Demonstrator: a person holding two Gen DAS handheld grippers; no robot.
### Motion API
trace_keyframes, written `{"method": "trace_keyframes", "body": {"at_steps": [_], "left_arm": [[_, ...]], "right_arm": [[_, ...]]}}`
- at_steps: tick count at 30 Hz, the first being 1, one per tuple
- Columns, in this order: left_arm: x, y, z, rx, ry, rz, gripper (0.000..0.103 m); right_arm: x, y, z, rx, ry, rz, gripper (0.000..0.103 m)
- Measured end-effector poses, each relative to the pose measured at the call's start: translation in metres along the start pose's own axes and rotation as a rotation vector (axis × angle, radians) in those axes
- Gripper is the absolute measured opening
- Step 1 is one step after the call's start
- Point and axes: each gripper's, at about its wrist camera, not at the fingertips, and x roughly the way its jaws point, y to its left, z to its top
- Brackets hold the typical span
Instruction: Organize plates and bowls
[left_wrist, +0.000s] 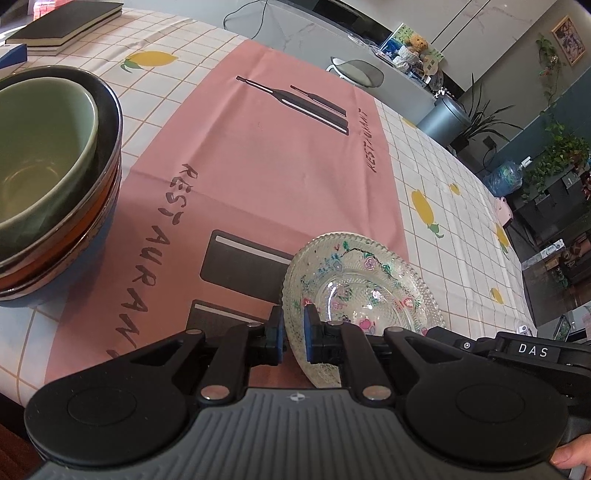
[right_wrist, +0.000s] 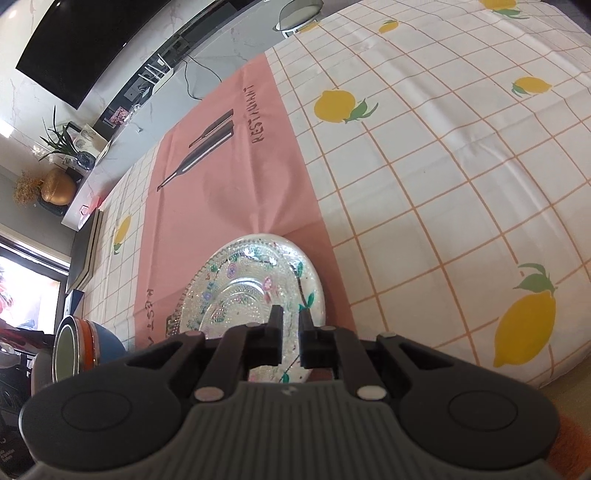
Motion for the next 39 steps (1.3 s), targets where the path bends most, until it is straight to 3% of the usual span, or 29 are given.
{"method": "trace_keyframes", "body": {"at_steps": [10, 32, 39], "left_arm": [[0.004, -0.009, -0.001, 0.021, -0.001, 0.037, 0.012], [0.005, -0.023, -0.002, 0.082, -0.007, 0.105, 0.012], [0.005, -0.021, -0.001, 0.081, -0.015, 0.099, 0.012]], "right_arm": [[0.005, 0.008, -0.001, -0.05, -0.019, -0.063, 0.009], [0.01, 0.045, -0.018, -0.329, -0.089, -0.276, 0.008], [0.012, 0.047, -0.016, -0.347, -0.088, -0.284, 0.008]]}}
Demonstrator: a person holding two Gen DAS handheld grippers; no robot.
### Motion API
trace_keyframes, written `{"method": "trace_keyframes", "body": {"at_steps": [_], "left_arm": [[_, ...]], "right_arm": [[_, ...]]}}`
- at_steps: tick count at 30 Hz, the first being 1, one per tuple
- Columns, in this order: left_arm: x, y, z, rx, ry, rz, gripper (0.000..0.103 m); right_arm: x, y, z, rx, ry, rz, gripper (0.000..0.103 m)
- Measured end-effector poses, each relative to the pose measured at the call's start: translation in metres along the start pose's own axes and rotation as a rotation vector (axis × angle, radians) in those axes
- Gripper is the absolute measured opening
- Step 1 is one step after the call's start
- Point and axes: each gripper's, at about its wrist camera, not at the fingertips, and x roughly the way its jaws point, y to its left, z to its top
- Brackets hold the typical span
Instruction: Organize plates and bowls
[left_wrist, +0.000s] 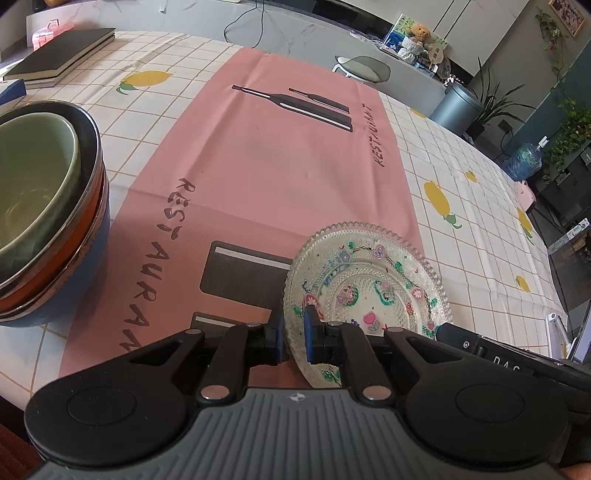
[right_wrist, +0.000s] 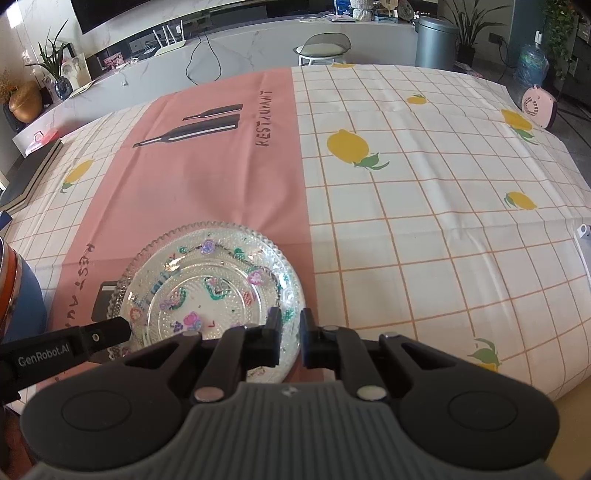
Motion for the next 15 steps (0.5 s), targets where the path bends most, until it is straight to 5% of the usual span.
{"method": "trace_keyframes", "body": {"at_steps": [5, 9, 12, 15], "left_arm": [[-0.003, 0.009, -0.001, -0.02, -0.027, -0.025, 0.014], [-0.01, 0.016, -0.004, -0.034, -0.061, -0.067, 0.017], [-0.012, 0.019, -0.002, -0.031, -0.085, -0.084, 0.016], [-0.01, 0.02, 0.002, -0.034, -0.095, -0.123, 0.004]], "right_arm": [[-0.002, -0.007, 0.0, 0.055, 0.0, 0.033, 0.012], [-0.006, -0.012, -0.001, 0.094, -0.008, 0.054, 0.028], [-0.005, -0.016, -0.001, 0.118, -0.005, 0.072, 0.028], [-0.003, -0.018, -0.001, 0.142, 0.012, 0.089, 0.014]]}}
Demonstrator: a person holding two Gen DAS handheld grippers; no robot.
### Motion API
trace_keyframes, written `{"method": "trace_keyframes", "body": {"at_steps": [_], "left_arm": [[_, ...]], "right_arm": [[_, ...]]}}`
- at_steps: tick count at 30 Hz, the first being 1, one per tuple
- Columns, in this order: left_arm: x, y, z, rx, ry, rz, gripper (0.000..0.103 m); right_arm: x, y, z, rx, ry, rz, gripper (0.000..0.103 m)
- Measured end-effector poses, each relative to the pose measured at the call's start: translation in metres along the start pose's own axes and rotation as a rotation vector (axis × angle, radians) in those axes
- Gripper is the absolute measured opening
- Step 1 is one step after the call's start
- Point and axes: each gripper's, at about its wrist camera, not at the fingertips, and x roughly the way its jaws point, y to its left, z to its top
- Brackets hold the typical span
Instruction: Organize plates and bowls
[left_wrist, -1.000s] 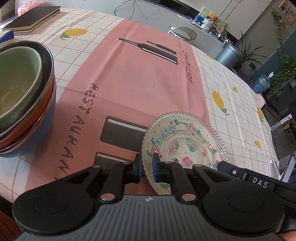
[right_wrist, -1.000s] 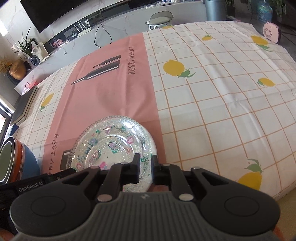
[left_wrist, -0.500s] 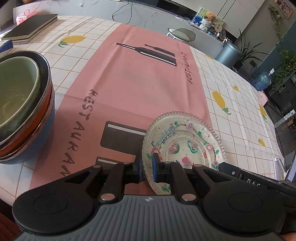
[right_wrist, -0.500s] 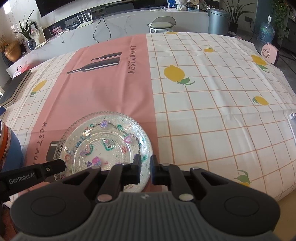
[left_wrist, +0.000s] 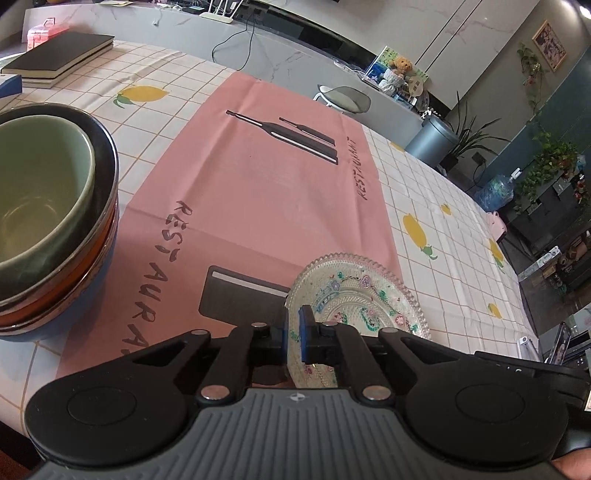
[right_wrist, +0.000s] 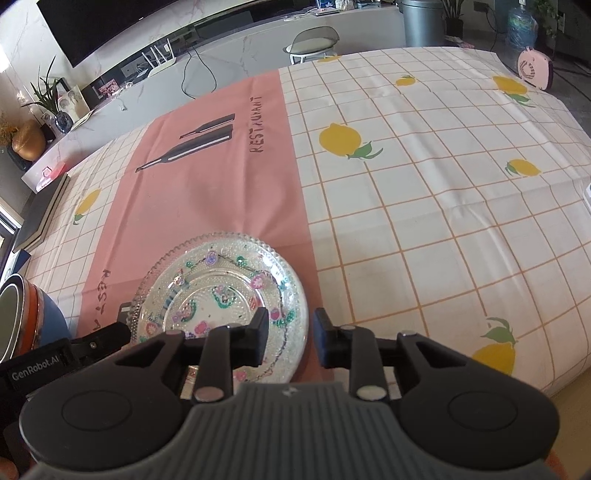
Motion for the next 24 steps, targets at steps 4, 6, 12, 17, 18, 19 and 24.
{"method": "trace_keyframes", "body": {"at_steps": [4, 6, 12, 17, 18, 19, 24], "left_arm": [[0.006, -0.003, -0.001, 0.004, 0.038, -0.026, 0.0], [0.009, -0.005, -0.005, 0.011, 0.057, -0.032, 0.0], [0.001, -0.005, -0.005, 0.023, -0.015, -0.021, 0.003], [0.006, 0.006, 0.011, 0.007, -0.034, 0.041, 0.015], [0.01, 0.007, 0.012, 0.017, -0.016, 0.038, 0.016], [0.013, 0.007, 0.012, 0.02, -0.001, 0.028, 0.016], [0.02, 0.006, 0.007, 0.03, 0.03, -0.004, 0.007]], "right_arm": [[0.001, 0.0, -0.001, 0.007, 0.006, 0.0, 0.007], [0.002, 0.001, -0.001, -0.001, 0.006, -0.01, 0.004], [0.002, -0.001, -0.001, 0.008, 0.013, -0.015, 0.001], [-0.001, -0.004, 0.0, 0.033, -0.005, -0.011, 0.007], [-0.001, -0.004, 0.0, 0.034, -0.007, -0.005, 0.007], [-0.001, -0.004, 0.0, 0.033, -0.006, -0.005, 0.007], [0.002, -0.006, 0.001, 0.044, 0.014, 0.017, 0.007]]}}
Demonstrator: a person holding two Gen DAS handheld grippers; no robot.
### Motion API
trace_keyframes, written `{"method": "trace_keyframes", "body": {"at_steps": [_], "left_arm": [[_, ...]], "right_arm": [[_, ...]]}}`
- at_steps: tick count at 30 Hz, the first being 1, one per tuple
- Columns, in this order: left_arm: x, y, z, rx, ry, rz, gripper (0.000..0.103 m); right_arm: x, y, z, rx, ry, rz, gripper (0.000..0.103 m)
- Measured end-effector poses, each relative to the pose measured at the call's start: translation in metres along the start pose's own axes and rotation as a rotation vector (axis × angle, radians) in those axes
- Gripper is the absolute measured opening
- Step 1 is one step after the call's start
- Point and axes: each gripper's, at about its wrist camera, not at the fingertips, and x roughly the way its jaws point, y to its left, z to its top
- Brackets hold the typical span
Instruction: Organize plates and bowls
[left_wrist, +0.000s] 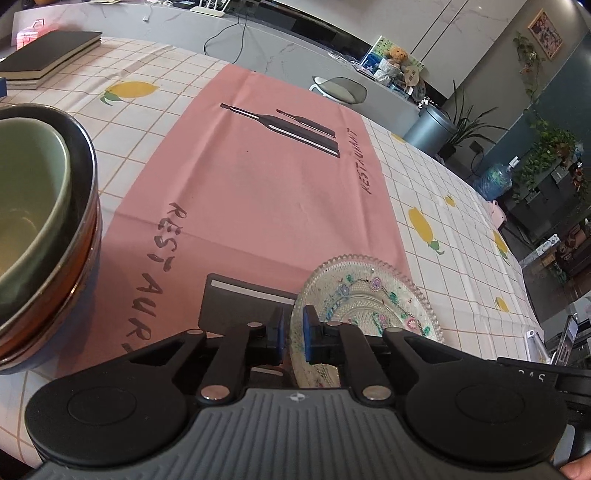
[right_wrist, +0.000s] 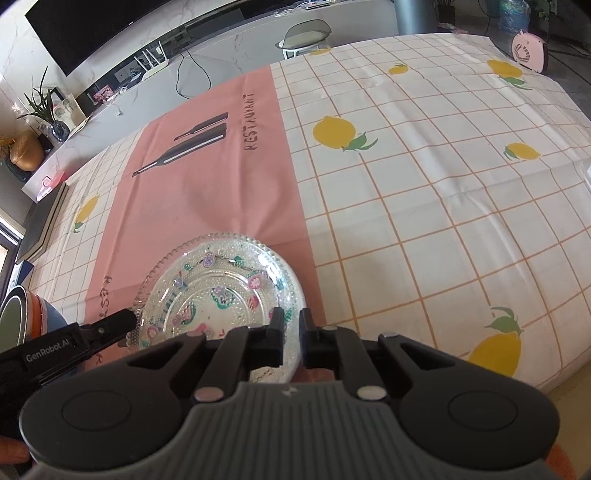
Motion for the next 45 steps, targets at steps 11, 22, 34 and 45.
{"method": "trace_keyframes", "body": {"at_steps": [11, 22, 34, 45], "left_arm": [[-0.002, -0.006, -0.004, 0.043, 0.007, 0.02, 0.007], [-0.033, -0.019, -0.001, 0.13, -0.009, 0.094, 0.018], [-0.128, 0.001, 0.026, 0.24, -0.139, 0.212, 0.033], [-0.17, 0.09, 0.054, 0.008, -0.179, 0.283, 0.071]], "right_arm": [[-0.001, 0.0, -0.001, 0.005, -0.013, -0.024, 0.001], [-0.015, 0.005, -0.003, -0.04, -0.07, 0.006, 0.031], [-0.057, 0.074, -0.036, -0.158, -0.16, 0.058, 0.064], [-0.059, 0.15, -0.036, -0.146, -0.069, 0.272, 0.076]]}}
